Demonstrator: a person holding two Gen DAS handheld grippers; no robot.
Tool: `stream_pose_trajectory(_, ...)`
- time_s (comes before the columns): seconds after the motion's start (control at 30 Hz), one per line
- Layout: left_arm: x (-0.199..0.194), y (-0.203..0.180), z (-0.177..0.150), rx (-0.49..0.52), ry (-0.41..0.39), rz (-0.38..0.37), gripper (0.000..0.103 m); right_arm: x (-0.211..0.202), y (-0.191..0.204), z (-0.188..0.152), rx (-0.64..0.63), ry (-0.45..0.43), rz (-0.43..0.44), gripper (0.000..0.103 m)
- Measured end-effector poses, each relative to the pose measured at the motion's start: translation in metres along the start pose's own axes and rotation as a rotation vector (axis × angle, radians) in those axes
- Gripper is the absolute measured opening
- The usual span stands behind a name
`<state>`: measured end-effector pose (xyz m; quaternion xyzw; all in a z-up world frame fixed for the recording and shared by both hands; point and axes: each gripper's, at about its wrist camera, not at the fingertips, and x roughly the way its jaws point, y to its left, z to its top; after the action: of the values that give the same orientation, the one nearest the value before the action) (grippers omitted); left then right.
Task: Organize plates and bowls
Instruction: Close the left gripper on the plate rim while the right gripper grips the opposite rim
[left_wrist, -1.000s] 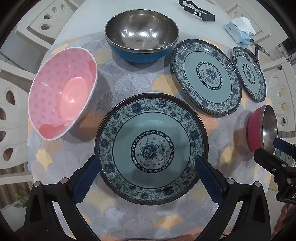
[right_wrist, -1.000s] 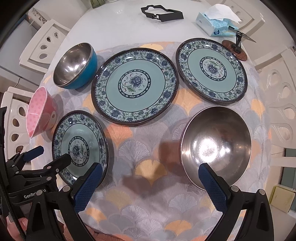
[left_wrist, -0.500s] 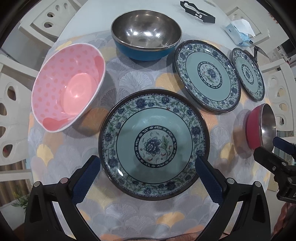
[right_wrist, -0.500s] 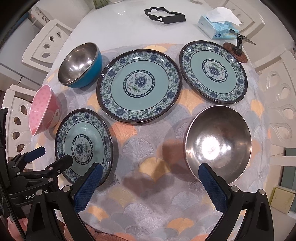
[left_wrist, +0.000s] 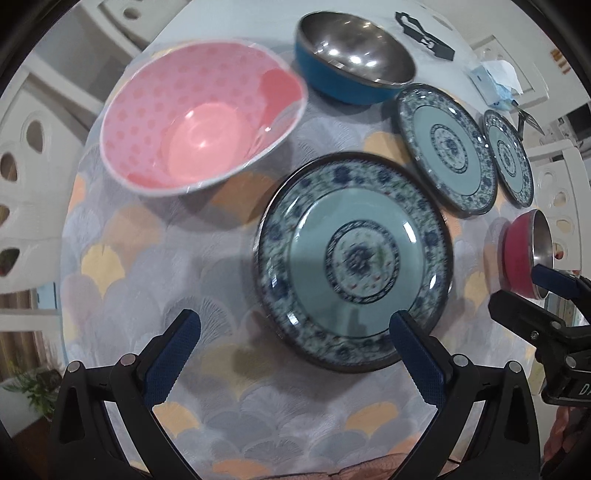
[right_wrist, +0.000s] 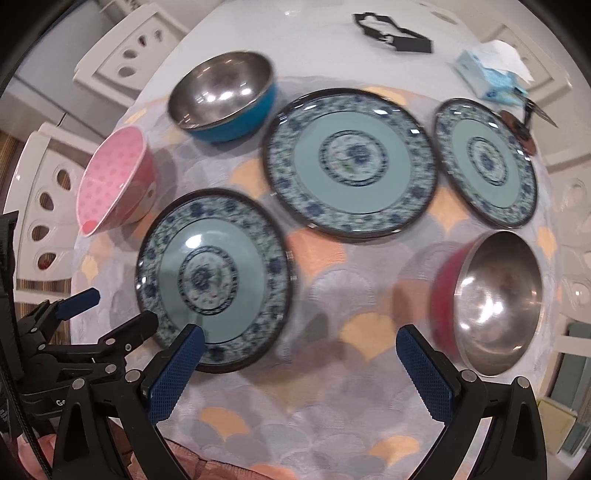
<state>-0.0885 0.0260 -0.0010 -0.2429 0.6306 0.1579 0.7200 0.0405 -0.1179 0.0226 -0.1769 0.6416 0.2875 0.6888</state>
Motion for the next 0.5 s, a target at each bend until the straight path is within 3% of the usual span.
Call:
stream_pose_trajectory(0.23, 0.016, 0.022, -0.017, -0.024, 0.030, 0.011, 0.102, 0.027, 0.019, -0.005, -0.033, 0.029, 0.017, 0.103)
stream_pose_trajectory(0.43, 0.046, 0.022, -0.022, 0.010, 0.037, 0.028, 0.103, 0.057, 0.021, -0.006, -0.092, -0.040, 0.023, 0.103)
stream_pose_trajectory(0.5, 0.045, 0.016, -0.024, 0.053, -0.016, 0.058, 0.103, 0.070, 0.019, -0.007, -0.122, -0.048, 0.018, 0.103)
